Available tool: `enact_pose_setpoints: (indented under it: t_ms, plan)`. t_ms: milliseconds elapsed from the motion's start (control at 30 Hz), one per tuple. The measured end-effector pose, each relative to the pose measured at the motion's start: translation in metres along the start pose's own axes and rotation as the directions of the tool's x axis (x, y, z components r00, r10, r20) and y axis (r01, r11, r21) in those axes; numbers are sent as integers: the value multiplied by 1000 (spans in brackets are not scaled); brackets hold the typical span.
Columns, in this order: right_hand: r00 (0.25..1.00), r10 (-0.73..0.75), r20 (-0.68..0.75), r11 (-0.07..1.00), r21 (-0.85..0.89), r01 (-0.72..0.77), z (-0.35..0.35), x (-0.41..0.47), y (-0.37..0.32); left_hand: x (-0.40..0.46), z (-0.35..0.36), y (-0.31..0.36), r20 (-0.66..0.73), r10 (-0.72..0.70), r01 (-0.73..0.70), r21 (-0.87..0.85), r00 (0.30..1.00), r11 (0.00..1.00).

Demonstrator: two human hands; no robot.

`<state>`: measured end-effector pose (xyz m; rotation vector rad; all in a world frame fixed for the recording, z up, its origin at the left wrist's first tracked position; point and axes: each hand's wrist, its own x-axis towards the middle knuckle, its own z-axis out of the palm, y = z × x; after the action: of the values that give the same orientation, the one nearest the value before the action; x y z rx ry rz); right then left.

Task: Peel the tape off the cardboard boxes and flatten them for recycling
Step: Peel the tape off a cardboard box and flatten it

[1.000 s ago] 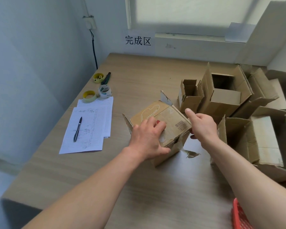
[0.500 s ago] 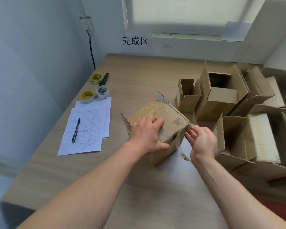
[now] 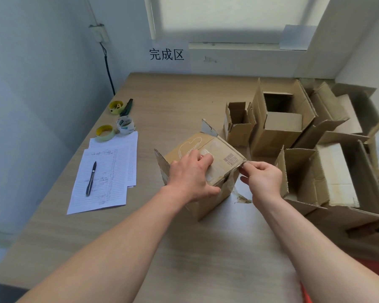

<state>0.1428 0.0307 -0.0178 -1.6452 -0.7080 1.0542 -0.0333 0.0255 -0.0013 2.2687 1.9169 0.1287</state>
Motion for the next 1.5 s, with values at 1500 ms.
enact_pose_setpoints:
  t_ms: [1500]
  plan:
    - [927,-20,374,991,-113,67,-4,-32,41,10,-11,-7,153,76,-65,-76,985,995]
